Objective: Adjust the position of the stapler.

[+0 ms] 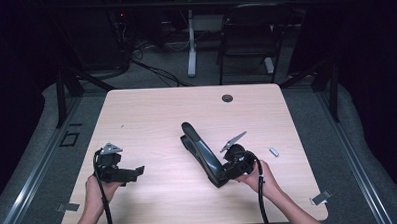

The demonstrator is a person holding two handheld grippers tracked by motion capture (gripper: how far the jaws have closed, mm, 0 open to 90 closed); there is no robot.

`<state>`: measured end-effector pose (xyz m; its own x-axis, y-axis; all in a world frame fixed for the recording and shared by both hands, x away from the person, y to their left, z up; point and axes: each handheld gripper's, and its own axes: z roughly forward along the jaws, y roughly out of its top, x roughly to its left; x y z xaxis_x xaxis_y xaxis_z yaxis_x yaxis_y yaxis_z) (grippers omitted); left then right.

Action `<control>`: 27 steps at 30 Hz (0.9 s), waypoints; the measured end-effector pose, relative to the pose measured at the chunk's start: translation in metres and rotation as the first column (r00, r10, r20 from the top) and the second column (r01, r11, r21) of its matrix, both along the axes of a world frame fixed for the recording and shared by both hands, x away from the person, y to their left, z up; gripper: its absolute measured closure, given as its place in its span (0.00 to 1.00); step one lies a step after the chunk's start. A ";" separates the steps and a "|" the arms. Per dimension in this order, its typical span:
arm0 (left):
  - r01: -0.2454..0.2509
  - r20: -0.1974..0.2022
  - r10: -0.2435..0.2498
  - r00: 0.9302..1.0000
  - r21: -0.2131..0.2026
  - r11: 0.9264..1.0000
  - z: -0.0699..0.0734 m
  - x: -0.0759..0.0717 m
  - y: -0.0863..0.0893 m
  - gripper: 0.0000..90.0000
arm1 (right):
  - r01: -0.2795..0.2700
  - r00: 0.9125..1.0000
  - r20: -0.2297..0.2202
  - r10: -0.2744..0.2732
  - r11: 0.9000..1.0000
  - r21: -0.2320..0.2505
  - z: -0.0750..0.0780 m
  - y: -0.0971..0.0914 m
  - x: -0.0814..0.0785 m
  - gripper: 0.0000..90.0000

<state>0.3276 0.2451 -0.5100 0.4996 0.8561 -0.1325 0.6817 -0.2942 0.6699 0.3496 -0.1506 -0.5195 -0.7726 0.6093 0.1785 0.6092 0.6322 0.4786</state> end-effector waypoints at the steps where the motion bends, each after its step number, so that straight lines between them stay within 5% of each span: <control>1: -0.001 -0.002 0.001 1.000 -0.001 1.000 0.000 0.000 0.000 0.00 | 0.000 1.000 -0.004 0.000 1.000 0.003 0.000 0.001 0.000 0.59; 27: 0.003 -0.010 -0.003 1.000 0.016 1.000 -0.003 0.004 -0.005 0.00 | -0.079 0.997 0.015 0.078 0.995 0.061 -0.004 0.044 -0.011 0.59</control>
<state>0.3313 0.2400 -0.5129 0.5006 0.8568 -0.1237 0.6872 -0.3064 0.6587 0.3388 -0.1066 -0.5239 -0.8202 0.5345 0.2040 0.5524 0.6470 0.5256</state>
